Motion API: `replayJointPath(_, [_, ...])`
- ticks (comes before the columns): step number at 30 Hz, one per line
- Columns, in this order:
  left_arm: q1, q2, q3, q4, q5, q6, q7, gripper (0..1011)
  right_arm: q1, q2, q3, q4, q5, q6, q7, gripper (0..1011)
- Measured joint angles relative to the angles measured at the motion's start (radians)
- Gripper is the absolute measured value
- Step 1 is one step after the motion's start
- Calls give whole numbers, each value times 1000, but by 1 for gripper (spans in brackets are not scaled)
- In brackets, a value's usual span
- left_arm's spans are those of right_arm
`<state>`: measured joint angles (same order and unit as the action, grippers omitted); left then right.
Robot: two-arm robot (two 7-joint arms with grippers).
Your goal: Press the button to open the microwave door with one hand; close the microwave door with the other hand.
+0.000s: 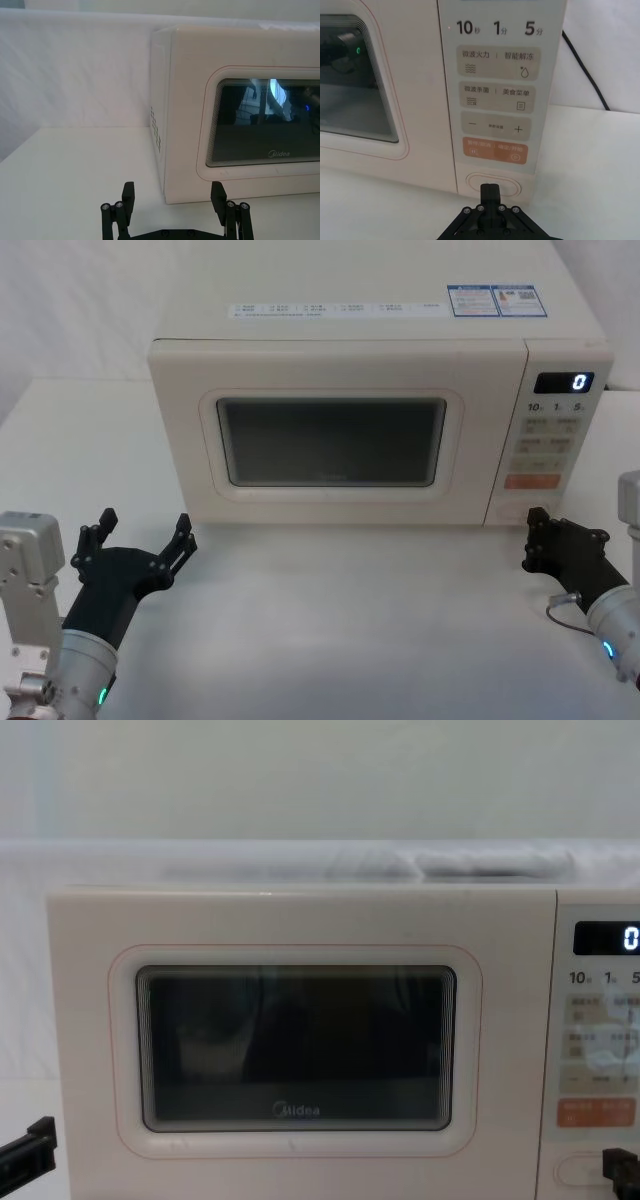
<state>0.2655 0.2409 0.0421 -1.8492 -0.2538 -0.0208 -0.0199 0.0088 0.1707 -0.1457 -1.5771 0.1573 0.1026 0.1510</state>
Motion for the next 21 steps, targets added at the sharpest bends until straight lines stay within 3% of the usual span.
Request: replayJointPath(21, [0, 0, 0, 0, 0, 0, 0, 1001, 60, -45, -8, 115, -2, -43, -2, 0])
